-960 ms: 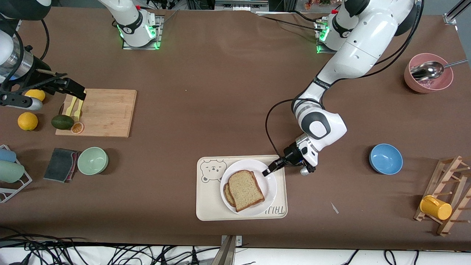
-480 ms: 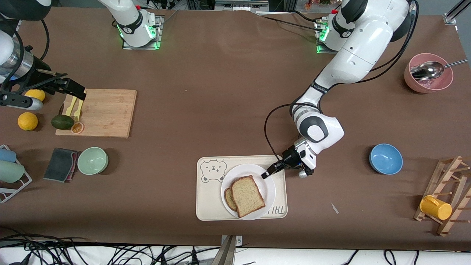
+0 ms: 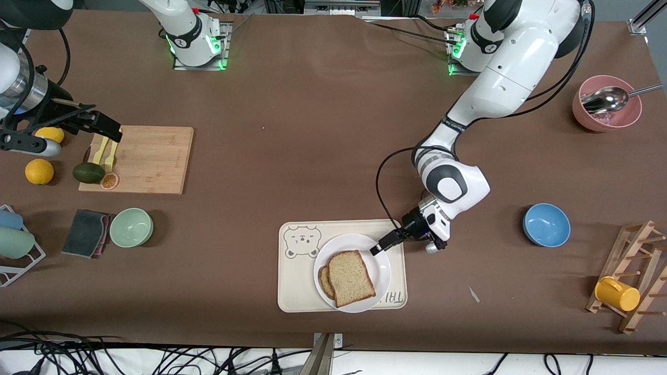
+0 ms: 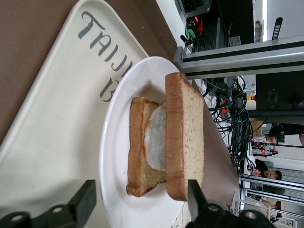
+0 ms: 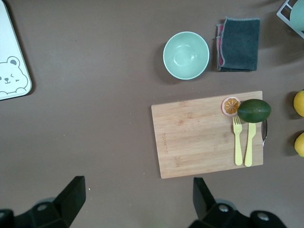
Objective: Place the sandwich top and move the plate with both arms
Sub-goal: 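Open the left gripper and release the plate rim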
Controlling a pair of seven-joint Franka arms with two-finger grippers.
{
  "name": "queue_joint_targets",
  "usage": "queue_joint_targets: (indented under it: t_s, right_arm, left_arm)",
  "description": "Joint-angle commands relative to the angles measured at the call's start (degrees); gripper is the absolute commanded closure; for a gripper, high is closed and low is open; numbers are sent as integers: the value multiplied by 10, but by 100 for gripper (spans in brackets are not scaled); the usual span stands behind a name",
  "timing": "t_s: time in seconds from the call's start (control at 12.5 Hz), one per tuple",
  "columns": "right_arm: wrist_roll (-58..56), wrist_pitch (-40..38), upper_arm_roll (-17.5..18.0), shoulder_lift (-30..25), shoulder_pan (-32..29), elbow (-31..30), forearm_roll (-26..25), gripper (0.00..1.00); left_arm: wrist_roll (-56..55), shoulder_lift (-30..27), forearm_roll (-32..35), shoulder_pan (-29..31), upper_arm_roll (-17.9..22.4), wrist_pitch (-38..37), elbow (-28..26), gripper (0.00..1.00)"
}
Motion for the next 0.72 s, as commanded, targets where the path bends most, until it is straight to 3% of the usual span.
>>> queue_joint_targets:
  t_s: [0.0,0.64]
  right_arm:
    - [-9,-10,0,2,-2,11,0,0]
    - [-4,-9,2,2,-2,12,0,0]
  left_arm:
    - [4,-68,9,10,0,3,-85,1]
    - [4,-261,46,30,-7,8,-315,1]
